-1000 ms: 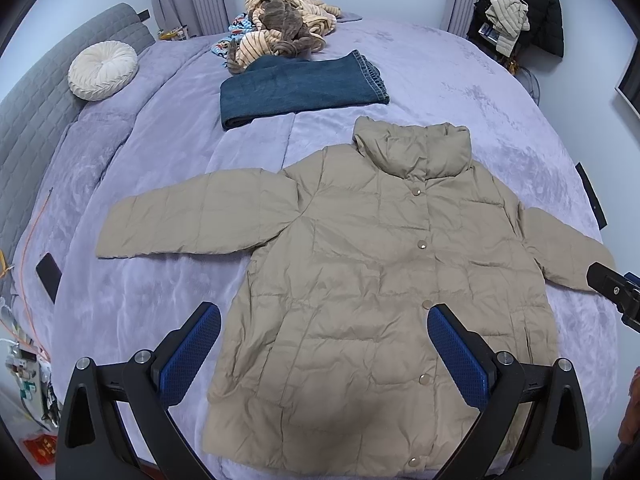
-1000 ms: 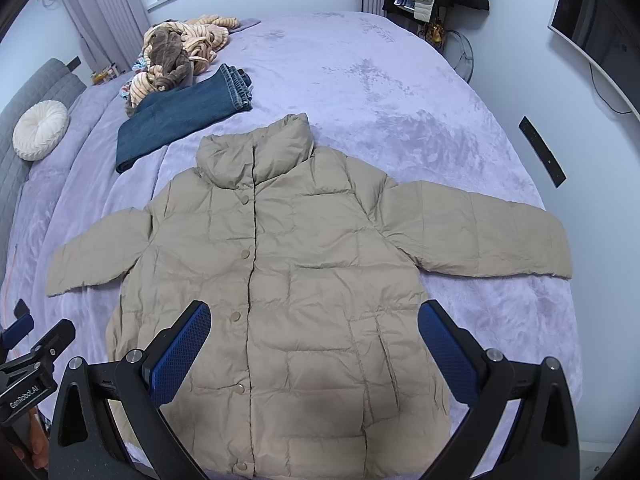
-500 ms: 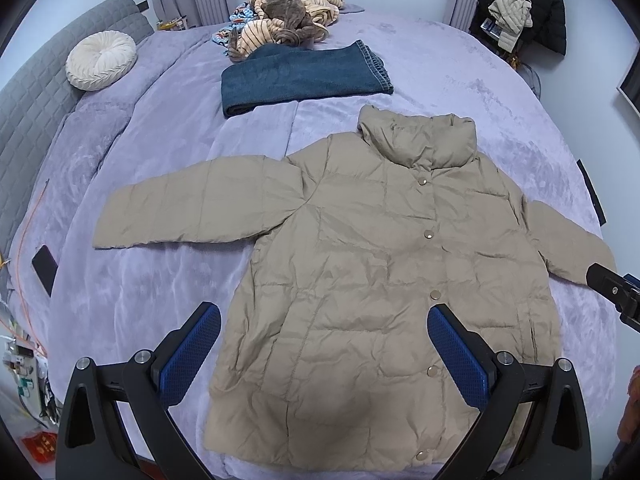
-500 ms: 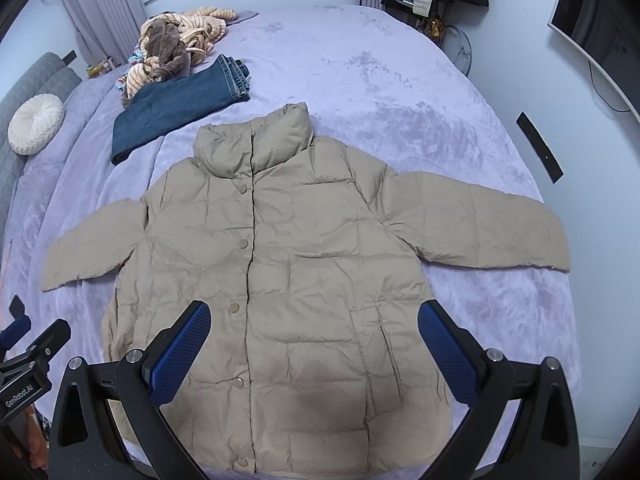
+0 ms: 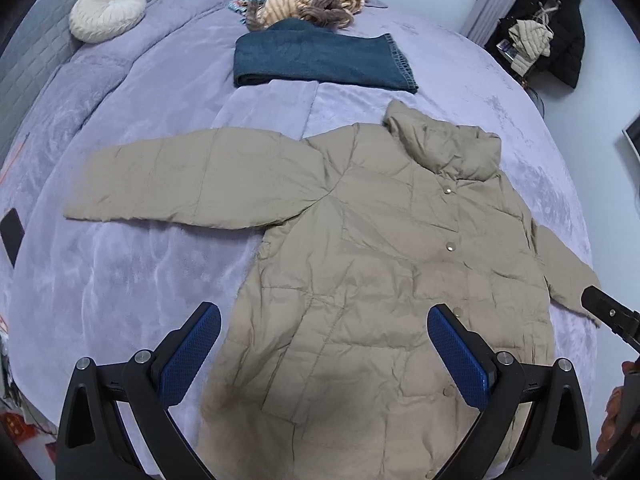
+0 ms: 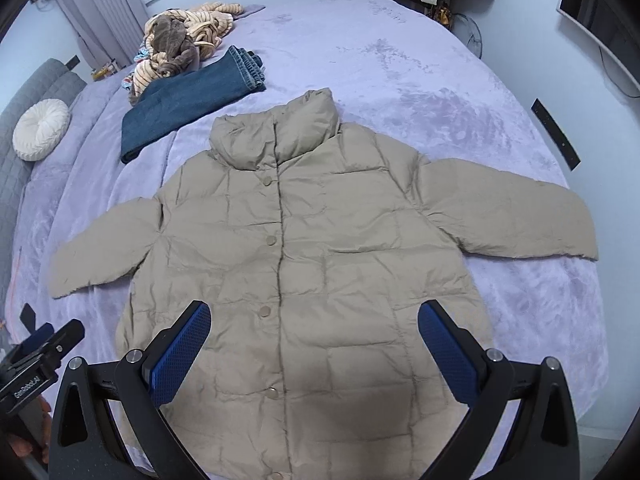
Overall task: Fold large clothes
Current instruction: 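Grasp the jacket sleeve with the right tool and fold it across the body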
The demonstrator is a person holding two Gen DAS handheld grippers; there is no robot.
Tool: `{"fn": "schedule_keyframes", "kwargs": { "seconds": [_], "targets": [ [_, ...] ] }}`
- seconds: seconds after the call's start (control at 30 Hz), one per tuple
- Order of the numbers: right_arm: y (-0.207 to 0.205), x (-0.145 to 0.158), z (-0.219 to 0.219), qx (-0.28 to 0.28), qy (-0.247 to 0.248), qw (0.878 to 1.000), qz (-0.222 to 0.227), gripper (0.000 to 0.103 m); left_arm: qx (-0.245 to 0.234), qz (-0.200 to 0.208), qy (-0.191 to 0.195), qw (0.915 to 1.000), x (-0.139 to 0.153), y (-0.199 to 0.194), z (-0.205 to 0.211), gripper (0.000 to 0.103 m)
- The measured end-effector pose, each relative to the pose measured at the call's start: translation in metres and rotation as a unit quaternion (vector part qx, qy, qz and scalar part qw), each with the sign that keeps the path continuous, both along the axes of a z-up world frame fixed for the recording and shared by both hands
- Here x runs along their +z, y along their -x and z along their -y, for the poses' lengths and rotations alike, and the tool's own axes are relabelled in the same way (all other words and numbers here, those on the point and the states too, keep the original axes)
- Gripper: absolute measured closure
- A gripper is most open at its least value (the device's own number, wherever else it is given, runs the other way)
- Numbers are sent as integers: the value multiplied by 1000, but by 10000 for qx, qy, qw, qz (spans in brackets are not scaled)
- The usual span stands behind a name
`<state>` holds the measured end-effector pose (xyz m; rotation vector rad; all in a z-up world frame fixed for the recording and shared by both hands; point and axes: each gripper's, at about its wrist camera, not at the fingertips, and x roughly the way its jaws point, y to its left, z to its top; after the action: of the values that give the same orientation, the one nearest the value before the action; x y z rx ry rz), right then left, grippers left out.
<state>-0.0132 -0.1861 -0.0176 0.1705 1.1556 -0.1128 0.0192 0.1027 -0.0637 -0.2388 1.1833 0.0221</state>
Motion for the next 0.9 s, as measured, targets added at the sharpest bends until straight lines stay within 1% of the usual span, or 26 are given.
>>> {"fn": "schedule_keyframes", "kwargs": {
  "seconds": [0.1,0.2,0.27,0.33,0.37,0.43,0.5,0.53,0.6,0.67,0.73,0.77,0.8,0.83,0.87,0.9],
  "targets": [
    [-7,-15,-21,151,-178,9996,156,0,420,-132,272,9987,-32,-7,-41,0],
    [-17,-34,-50,436,-64,9988,212,0,770,-234,672,9945,-66,-13,-83,0],
    [-27,-53,-71,705,4,9975,-53,0,1035,-250,1078,9885,-91,-19,-114,0],
    [-36,-75,-91,983,-20,9943,-412,0,1266,-152,1477,9808,-113,-26,-142,0],
    [-39,-86,-100,1072,-57,9928,-530,0,1389,-100,1635,9767,-123,-30,-155,0],
    [-42,-105,-114,1188,-247,9907,-621,0,1672,51,1900,9674,-145,-42,-184,0],
    [-48,-124,-126,1256,-421,9885,-727,0,1936,137,2000,9604,-164,-55,-208,0],
    [-51,-134,-131,1259,-514,9878,-764,0,2047,189,1990,9582,-172,-63,-220,0],
    [-58,-149,-137,1234,-670,9867,-817,0,2210,302,1974,9546,-182,-79,-240,0],
    [-68,-161,-143,1201,-832,9859,-821,0,2315,490,1959,9516,-184,-95,-254,0],
    [-77,-168,-150,1188,-955,9853,-770,0,2337,648,1736,9545,-182,-112,-262,0],
    [-82,-170,-155,1202,-1018,9848,-731,0,2346,686,1522,9576,-182,-121,-264,0],
    [-88,-172,-160,1220,-1065,9844,-688,0,2349,722,1317,9603,-180,-130,-267,5],
    [-93,-173,-165,1237,-1123,9839,-639,0,2355,717,1105,9629,-181,-136,-269,23],
    [-99,-173,-170,1256,-1194,9831,-589,0,2341,681,891,9657,-183,-143,-270,36],
    [-105,-173,-176,1271,-1289,9820,-535,0,2271,673,838,9679,-184,-149,-272,69]
  ]
}}
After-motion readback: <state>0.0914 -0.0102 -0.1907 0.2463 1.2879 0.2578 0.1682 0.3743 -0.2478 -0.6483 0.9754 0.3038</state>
